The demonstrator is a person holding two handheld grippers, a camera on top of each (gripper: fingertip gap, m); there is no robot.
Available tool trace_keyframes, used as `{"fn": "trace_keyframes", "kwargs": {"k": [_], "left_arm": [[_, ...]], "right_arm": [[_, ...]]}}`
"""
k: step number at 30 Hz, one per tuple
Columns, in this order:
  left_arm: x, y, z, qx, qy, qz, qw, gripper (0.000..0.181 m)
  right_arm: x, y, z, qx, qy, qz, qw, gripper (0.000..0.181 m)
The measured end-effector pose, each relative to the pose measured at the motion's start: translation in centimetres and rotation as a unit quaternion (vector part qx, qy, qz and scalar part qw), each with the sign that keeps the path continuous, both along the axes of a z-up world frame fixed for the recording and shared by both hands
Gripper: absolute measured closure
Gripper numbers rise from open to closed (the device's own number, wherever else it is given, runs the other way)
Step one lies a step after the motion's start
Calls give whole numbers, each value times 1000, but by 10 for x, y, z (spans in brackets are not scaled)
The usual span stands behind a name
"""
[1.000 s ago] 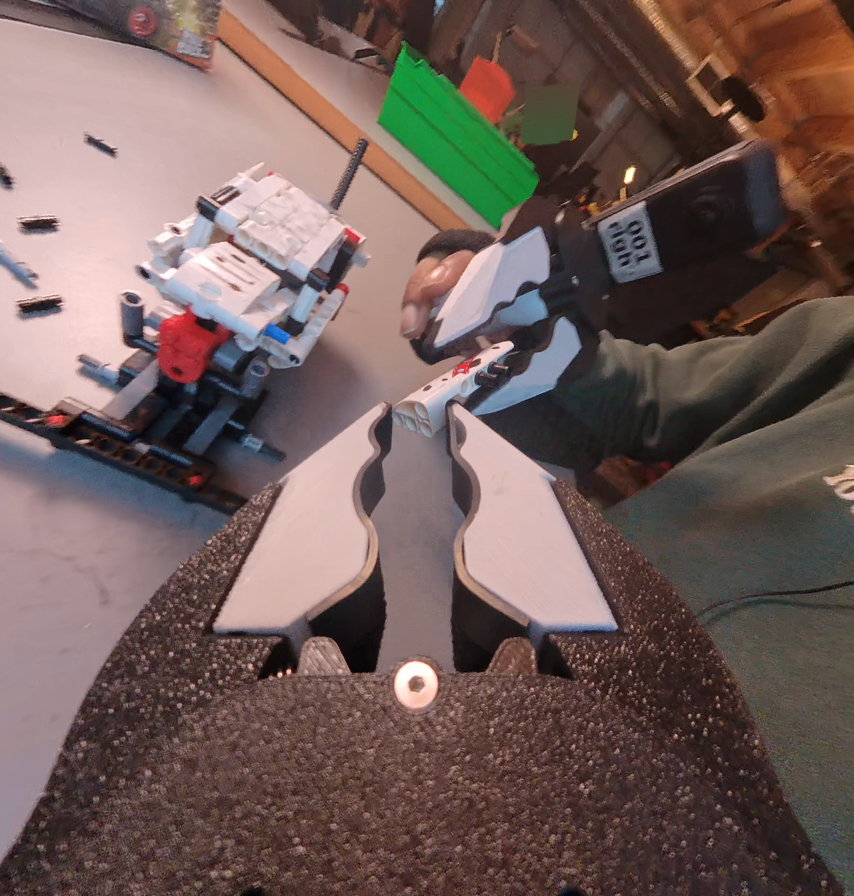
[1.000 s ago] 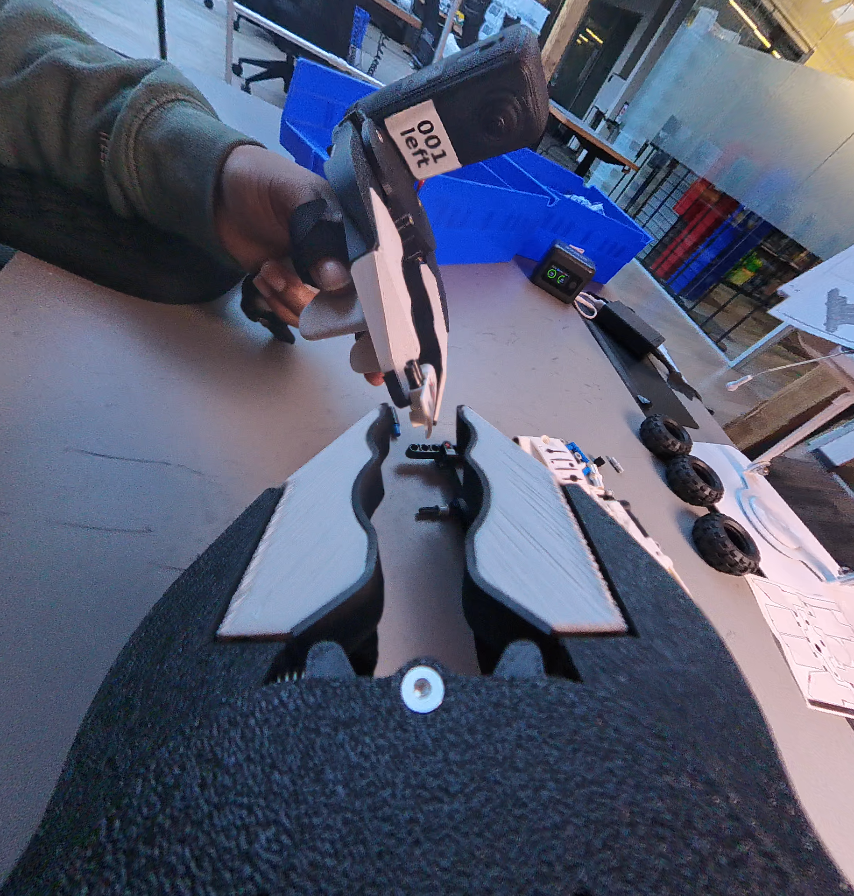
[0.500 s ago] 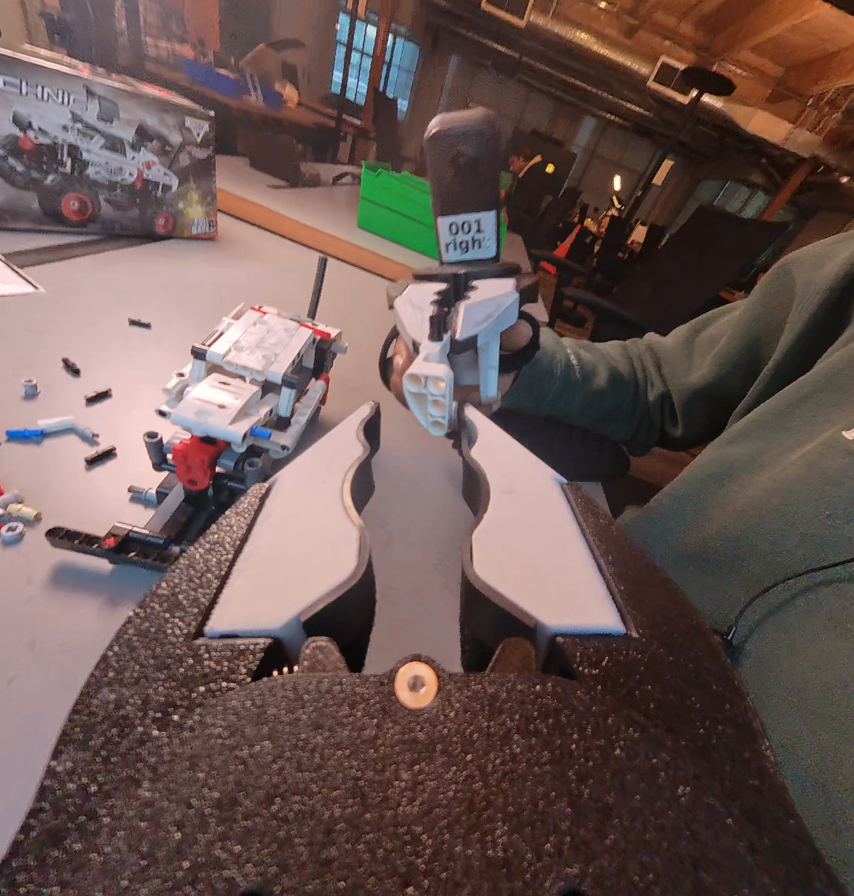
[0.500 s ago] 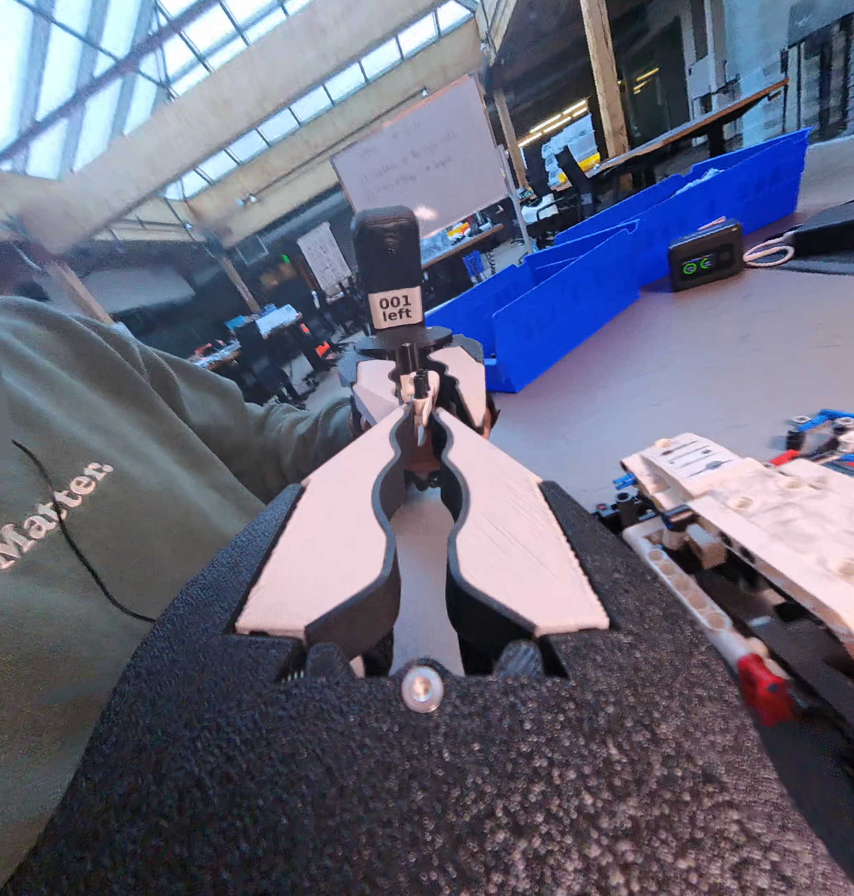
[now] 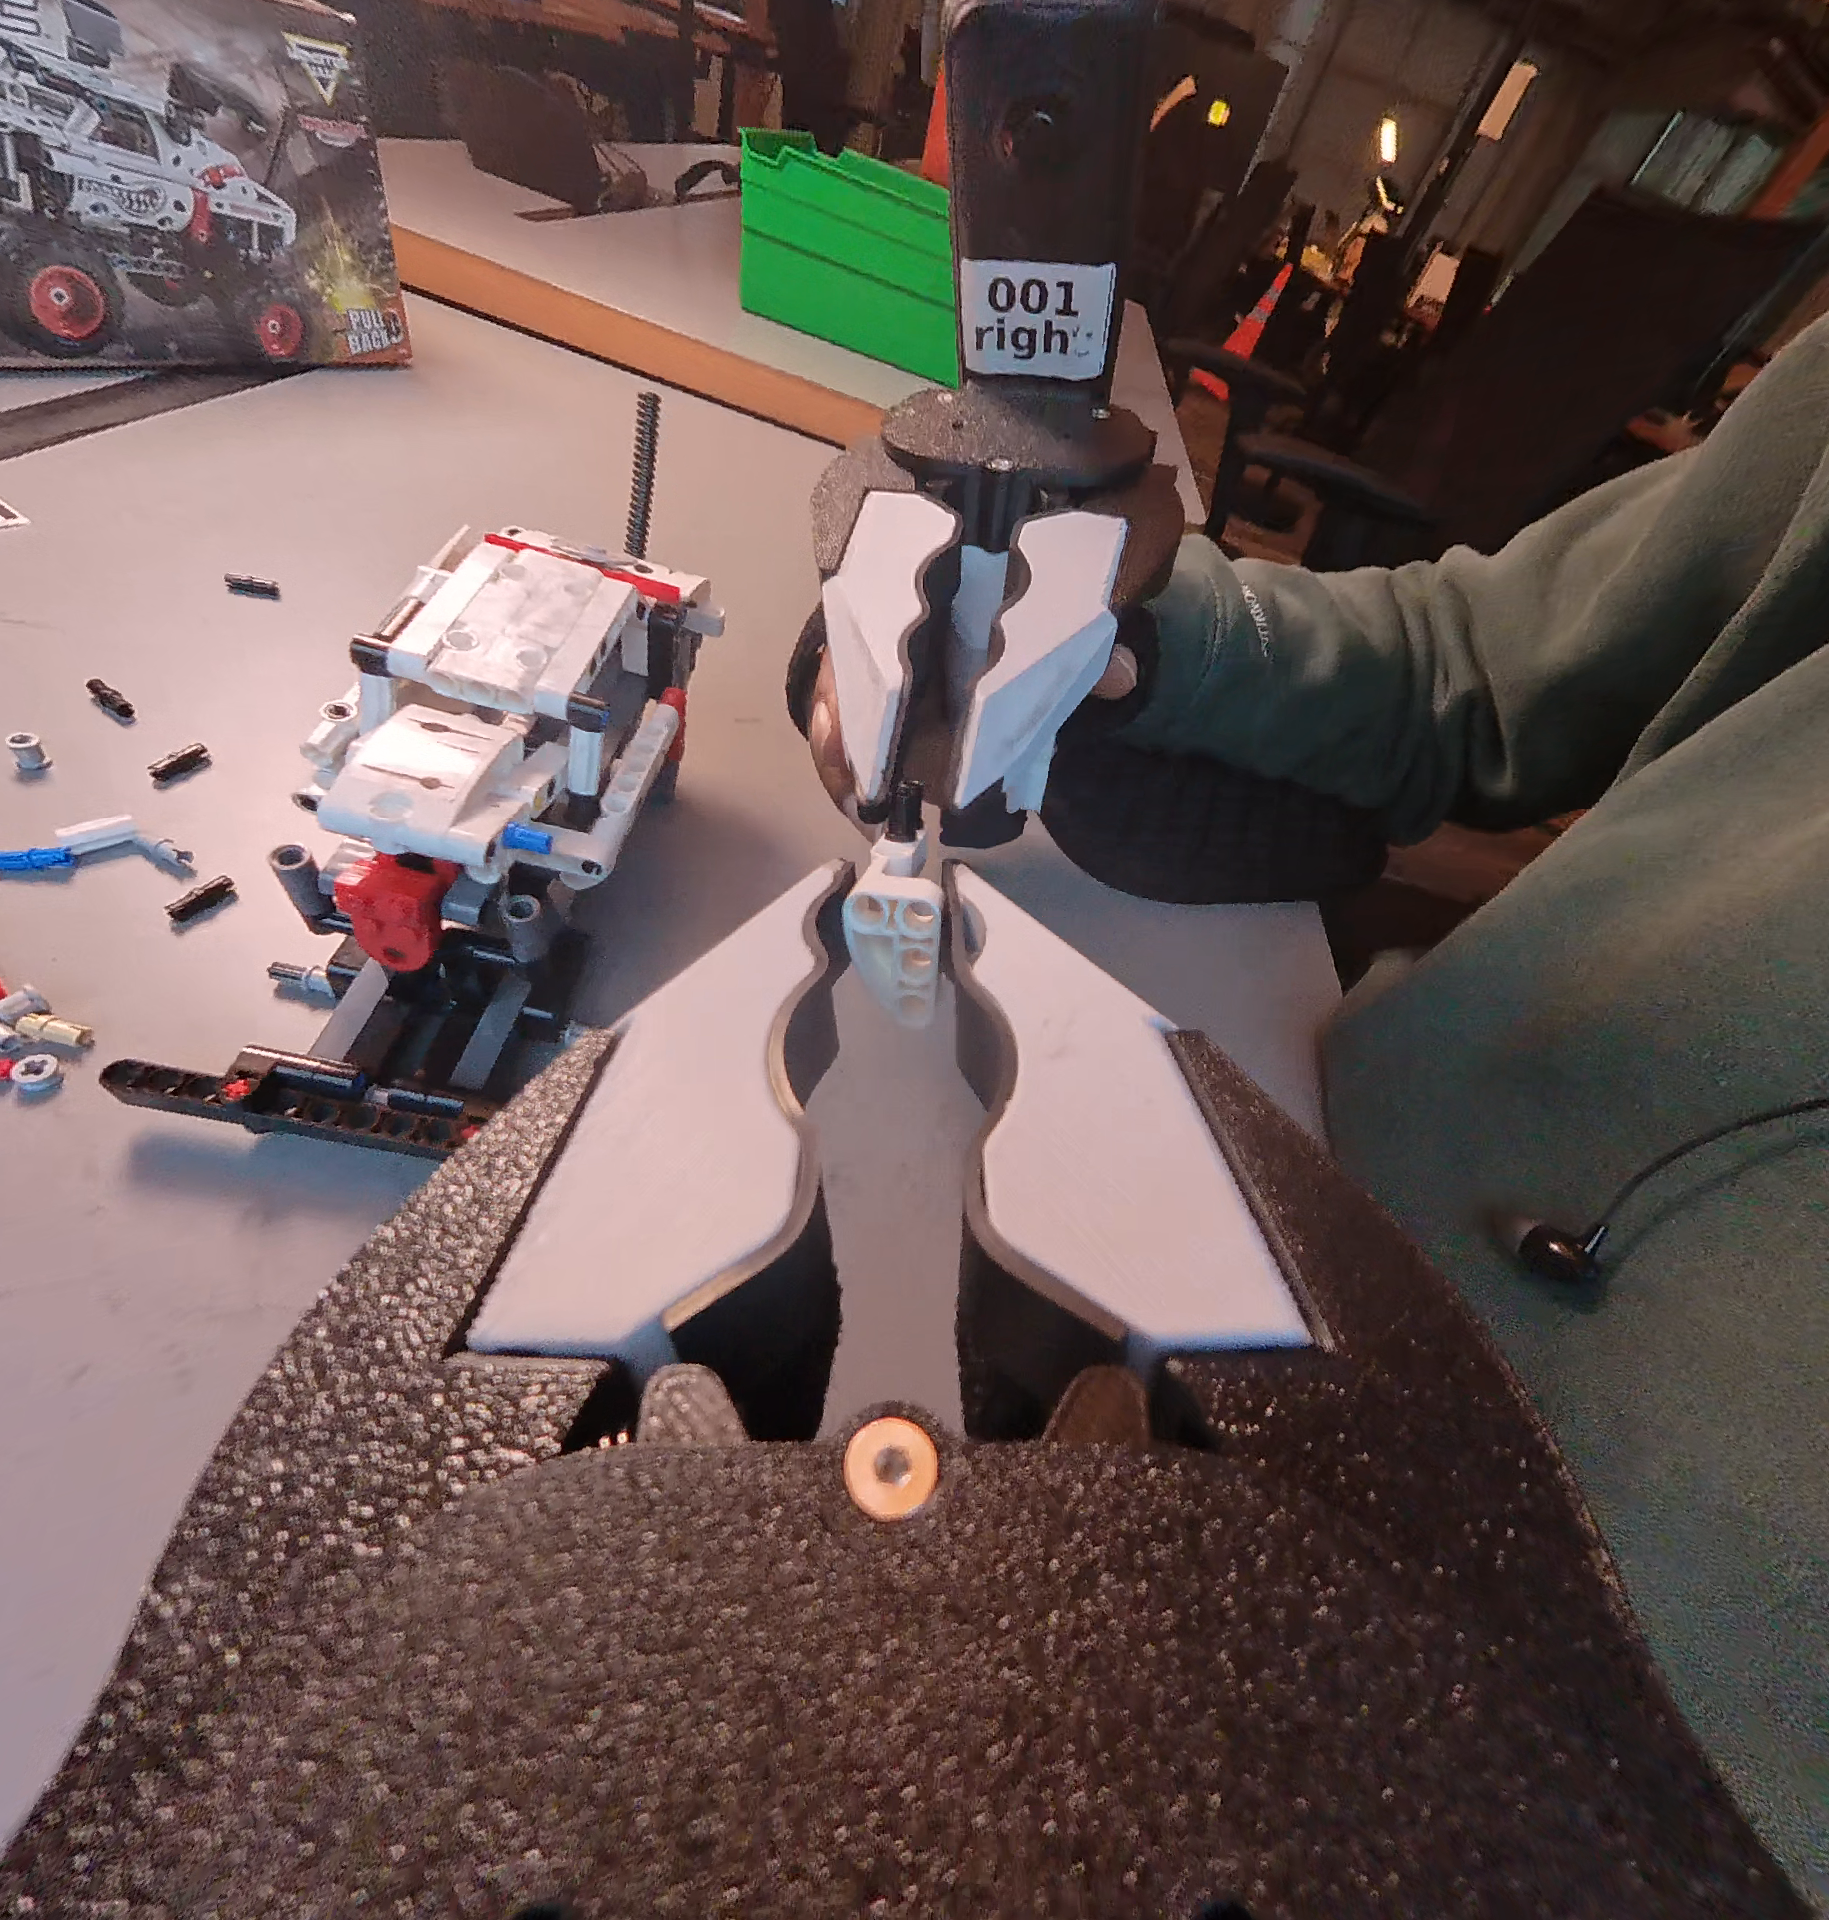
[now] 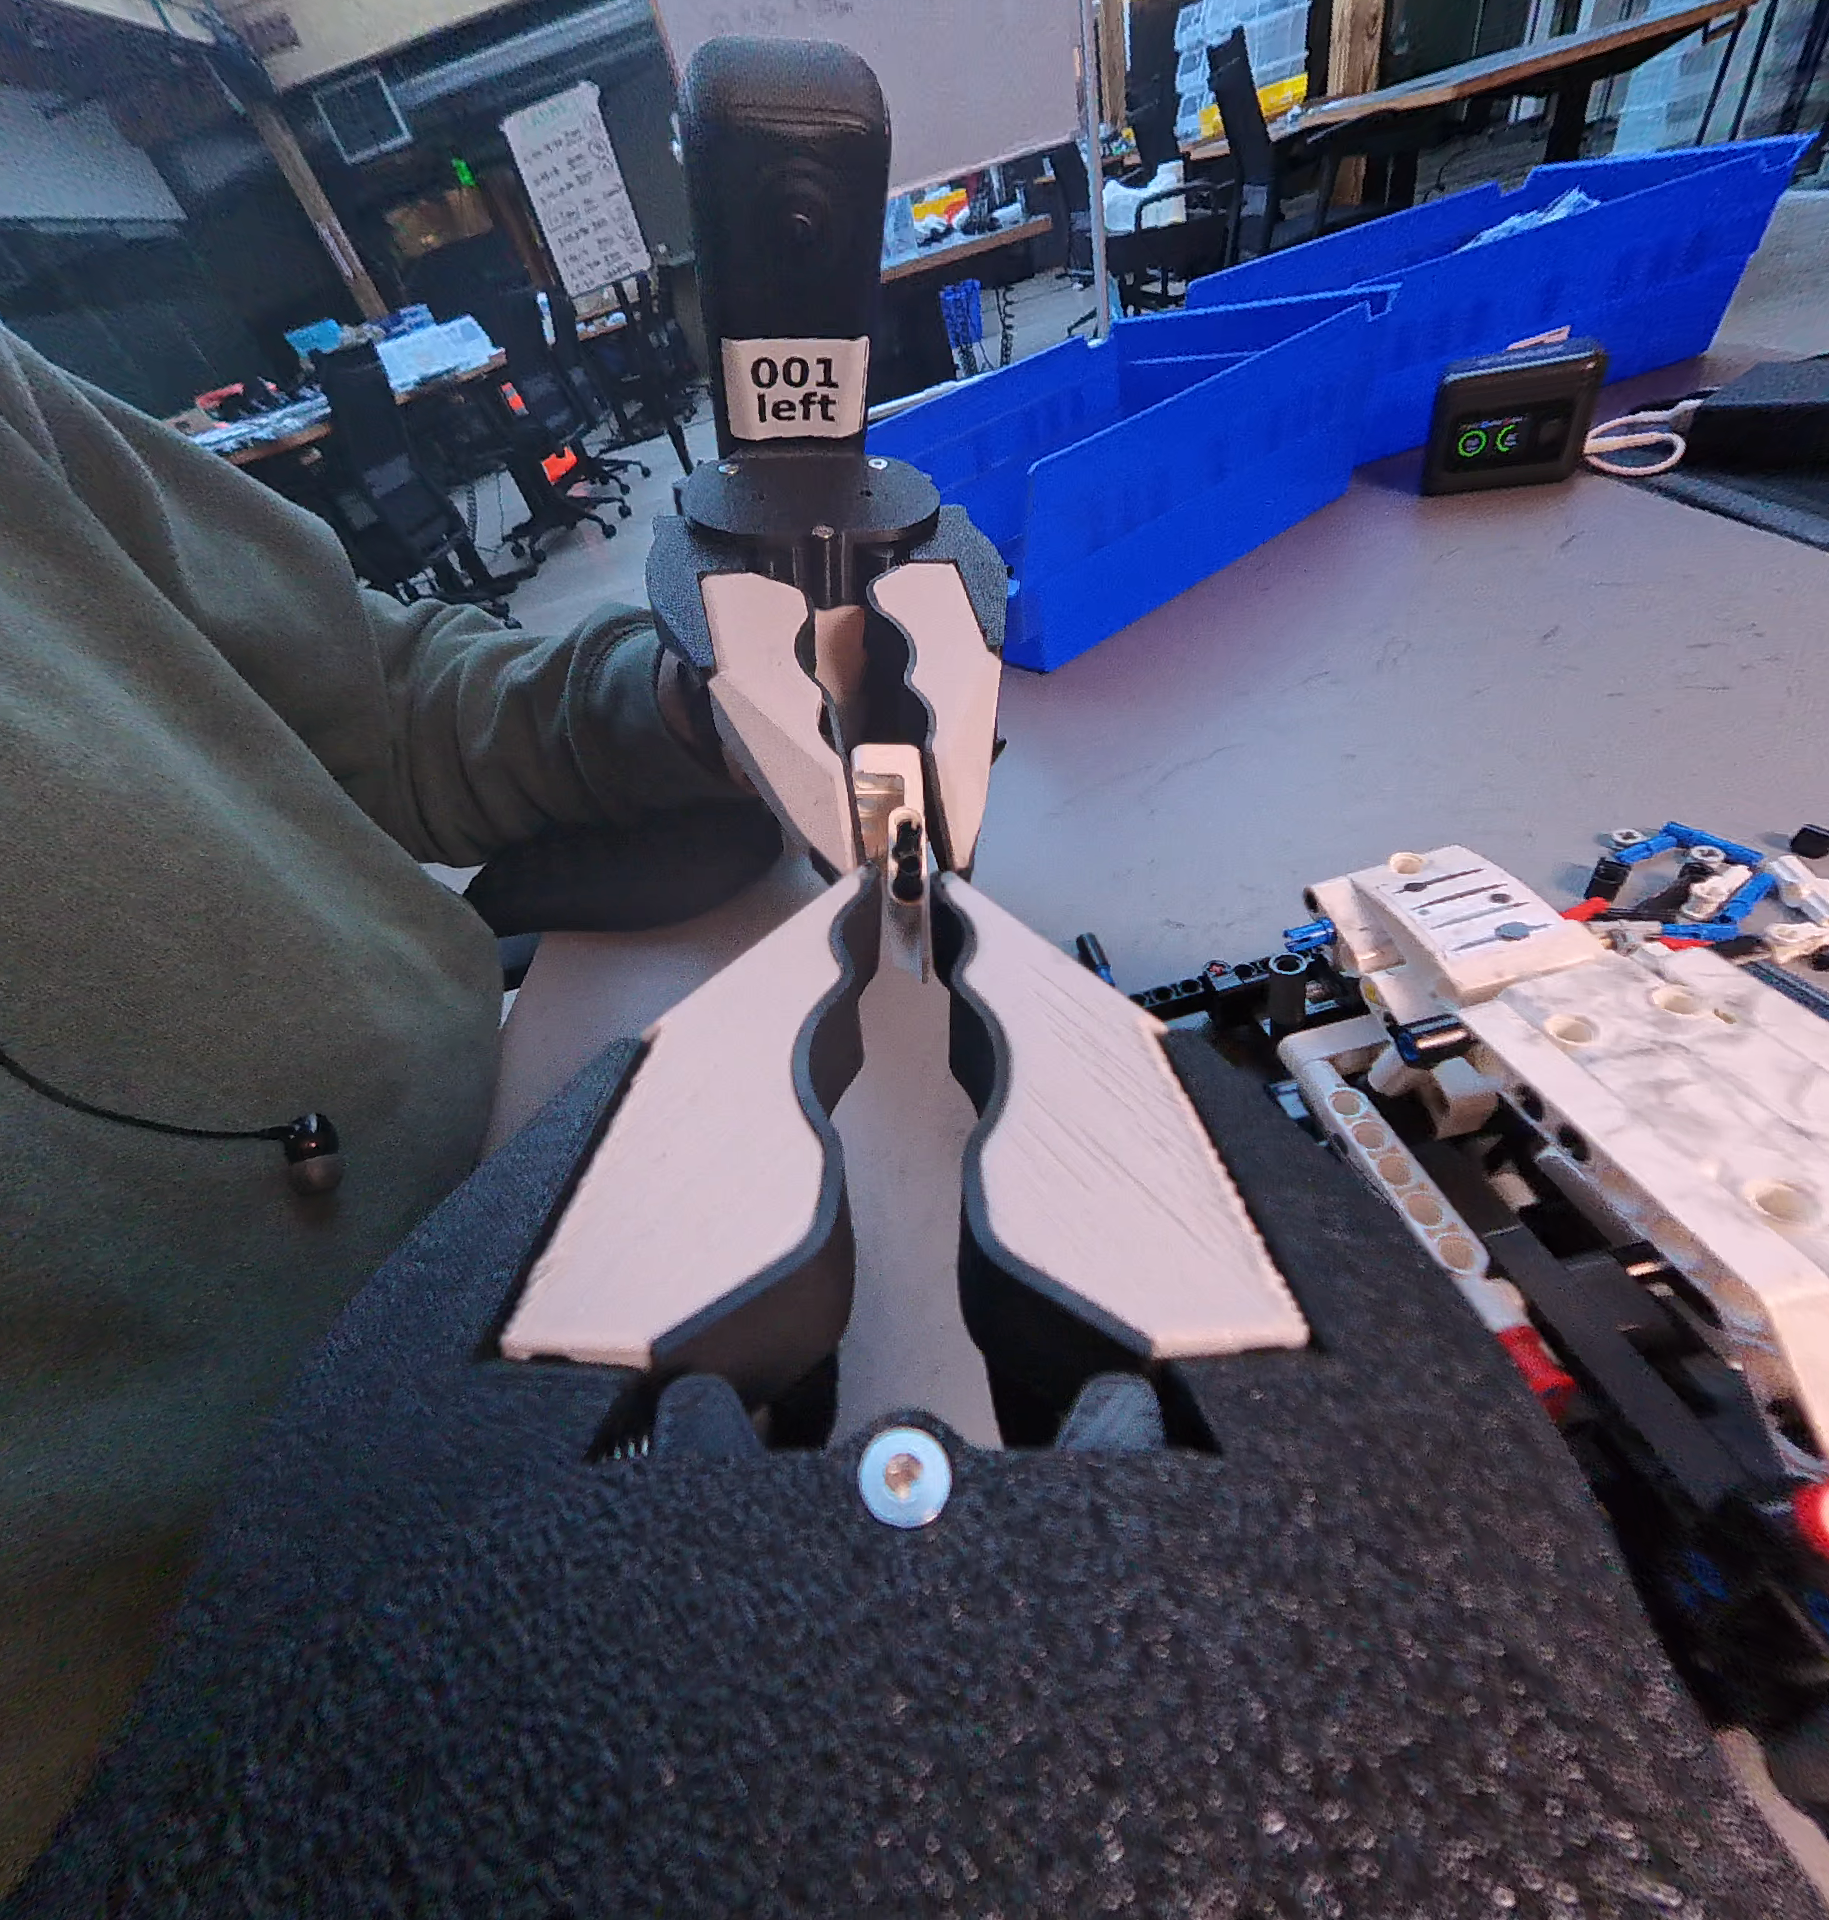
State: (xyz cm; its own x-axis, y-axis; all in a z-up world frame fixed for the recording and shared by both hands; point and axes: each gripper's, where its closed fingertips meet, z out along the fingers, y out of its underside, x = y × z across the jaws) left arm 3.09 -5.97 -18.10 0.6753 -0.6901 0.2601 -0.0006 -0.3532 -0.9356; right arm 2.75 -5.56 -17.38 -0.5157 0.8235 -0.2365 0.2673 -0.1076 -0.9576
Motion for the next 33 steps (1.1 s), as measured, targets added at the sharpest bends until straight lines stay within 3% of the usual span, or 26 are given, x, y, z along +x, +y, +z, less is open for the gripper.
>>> {"fn": "trace_keyframes", "kwargs": {"k": [8, 19, 27, 28, 29, 30, 32, 33], "left_arm": [[3, -3, -15, -14, 54, -7, 998, 165], [4, -8, -12, -38, 37, -15, 998, 166], [2, -12, -11, -57, 23, -20, 998, 166], [2, -13, -15, -62, 31, -24, 997, 167], [-1, -15, -36, -81, 86, -24, 993, 166], [3, -19, -48, -91, 87, -34, 991, 166], [10, -20, -24, -82, -8, -45, 996, 166], [3, -15, -19, -64, 6, -31, 997, 166]], "right_arm": [[0, -2, -6, 37, 6, 1, 999, 178], [-4, -5, 9, -98, 20, 24, 995, 179], [-9, -8, 13, -134, 25, 31, 990, 179], [-9, -4, 25, -167, 48, 27, 984, 179], [-6, 8, 48, -227, 79, 26, 970, 179], [-4, 18, 59, -223, 99, 15, 970, 180], [-2, 17, 62, -155, 112, -5, 982, 179], [0, 16, 65, -167, 114, -5, 979, 179]]}}
